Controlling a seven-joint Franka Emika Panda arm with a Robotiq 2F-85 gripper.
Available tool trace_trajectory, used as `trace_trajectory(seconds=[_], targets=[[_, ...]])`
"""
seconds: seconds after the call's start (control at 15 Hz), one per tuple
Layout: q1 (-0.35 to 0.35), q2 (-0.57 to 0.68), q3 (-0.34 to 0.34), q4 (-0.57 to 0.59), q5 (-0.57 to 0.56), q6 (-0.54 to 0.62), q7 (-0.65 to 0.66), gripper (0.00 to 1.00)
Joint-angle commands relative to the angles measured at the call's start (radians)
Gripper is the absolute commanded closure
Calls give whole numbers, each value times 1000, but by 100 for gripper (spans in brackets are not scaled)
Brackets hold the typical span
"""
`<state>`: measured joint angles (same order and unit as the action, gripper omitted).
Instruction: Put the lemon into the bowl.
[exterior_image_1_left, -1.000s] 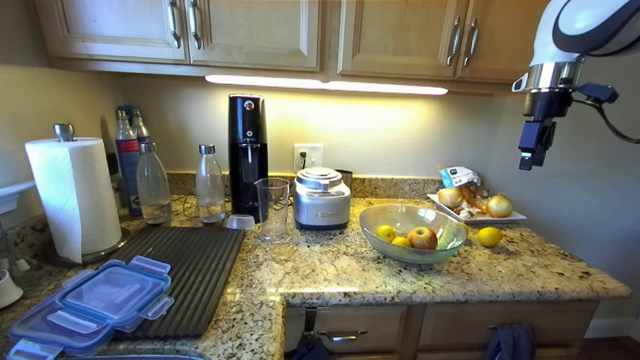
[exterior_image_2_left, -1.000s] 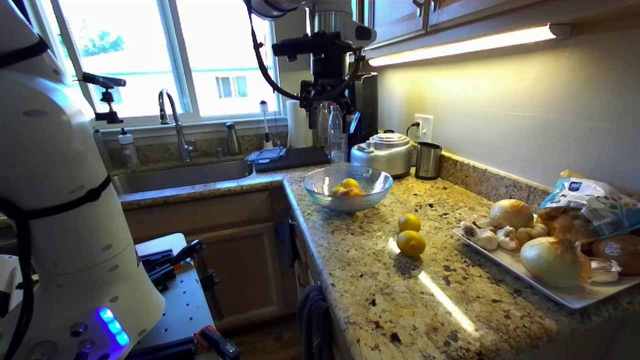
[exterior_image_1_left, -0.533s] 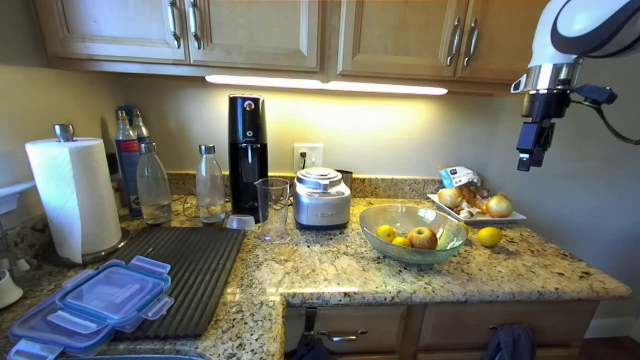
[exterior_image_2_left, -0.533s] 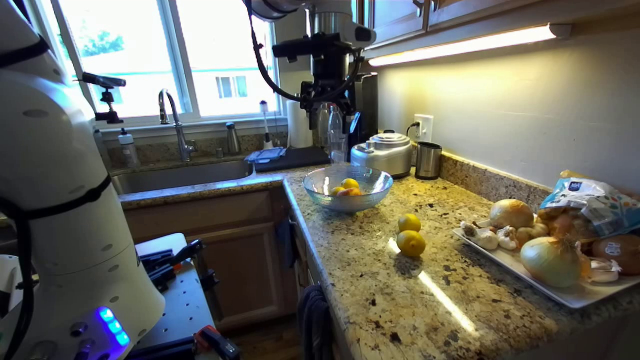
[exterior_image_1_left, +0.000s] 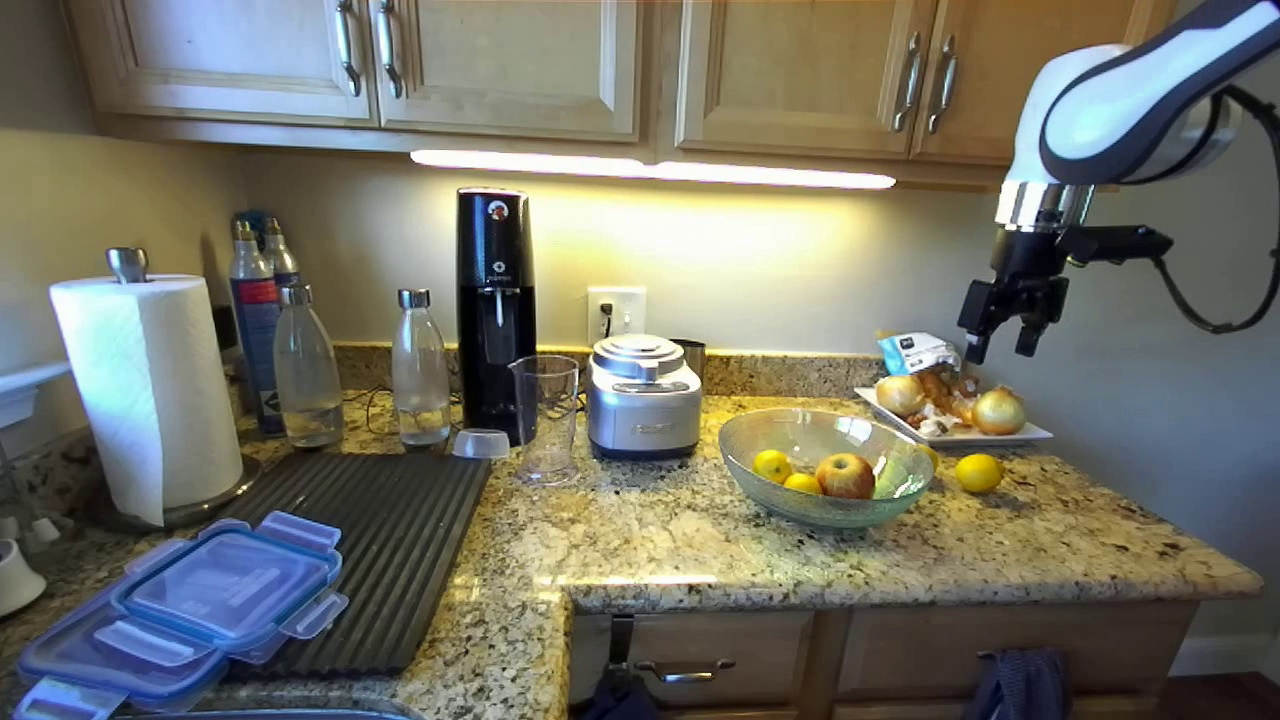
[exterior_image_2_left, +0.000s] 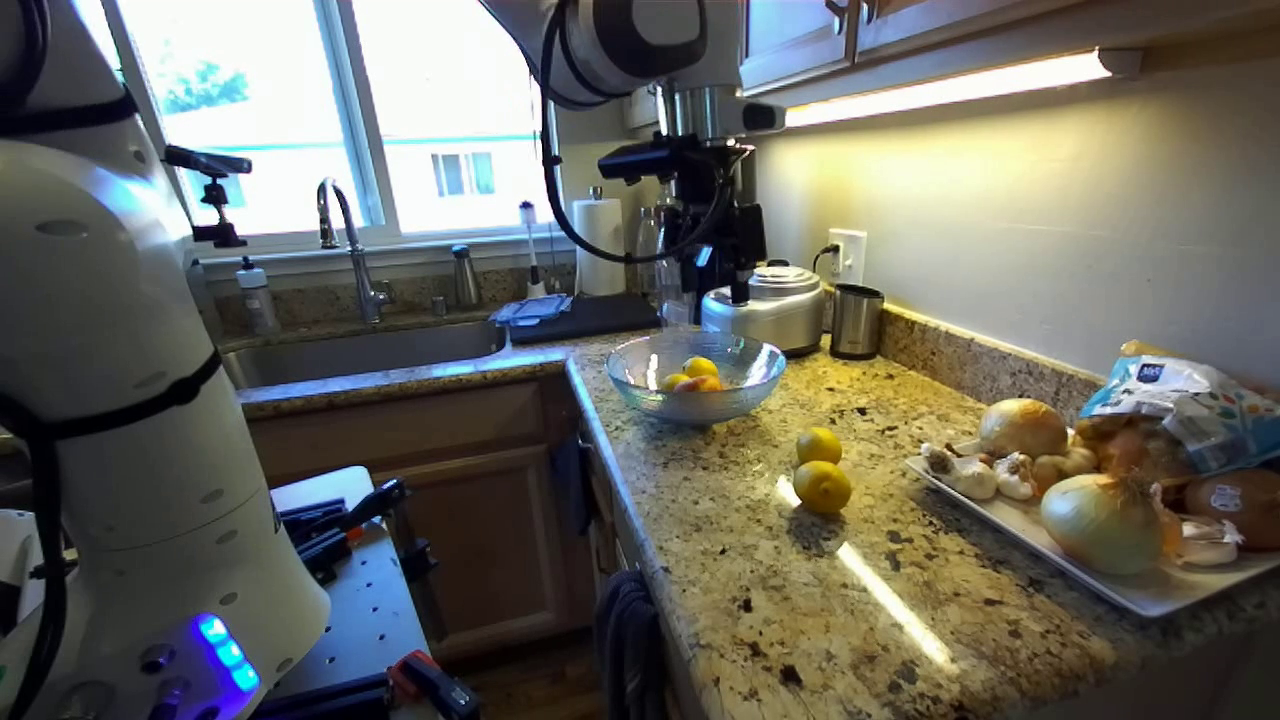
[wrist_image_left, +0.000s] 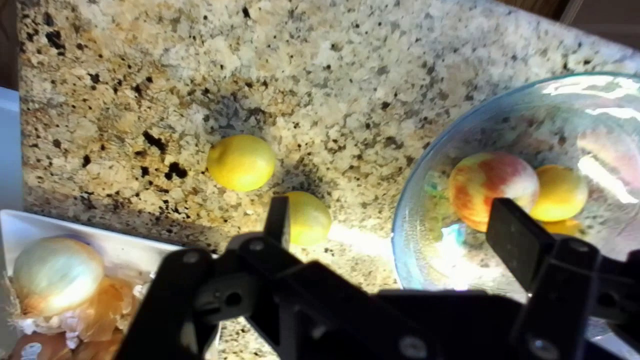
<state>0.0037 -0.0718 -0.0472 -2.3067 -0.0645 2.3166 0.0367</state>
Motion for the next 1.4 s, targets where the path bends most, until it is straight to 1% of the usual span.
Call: trace_trajectory(seconds=[0.0,0.27,0.47,0.53,0.6,0.93,1.07,1.13,1.33], targets=[[-44,90,-8,45,-70,72,185,0],[-65,192,-54,86,-94,103,356,0],[-56,231,-89,98,-93,95,485,0],[-51,227,-94,97,-119,84,457,0],[-55,230,-84,99,-79,79,409,0],[-54,239,-89,106,-90,79,416,0],[-43,250,-97,107,-105,120,511,0],[-38,261,-104,107,-110,161,591,0],[-30,294,-120,124,-113,195,747,0]])
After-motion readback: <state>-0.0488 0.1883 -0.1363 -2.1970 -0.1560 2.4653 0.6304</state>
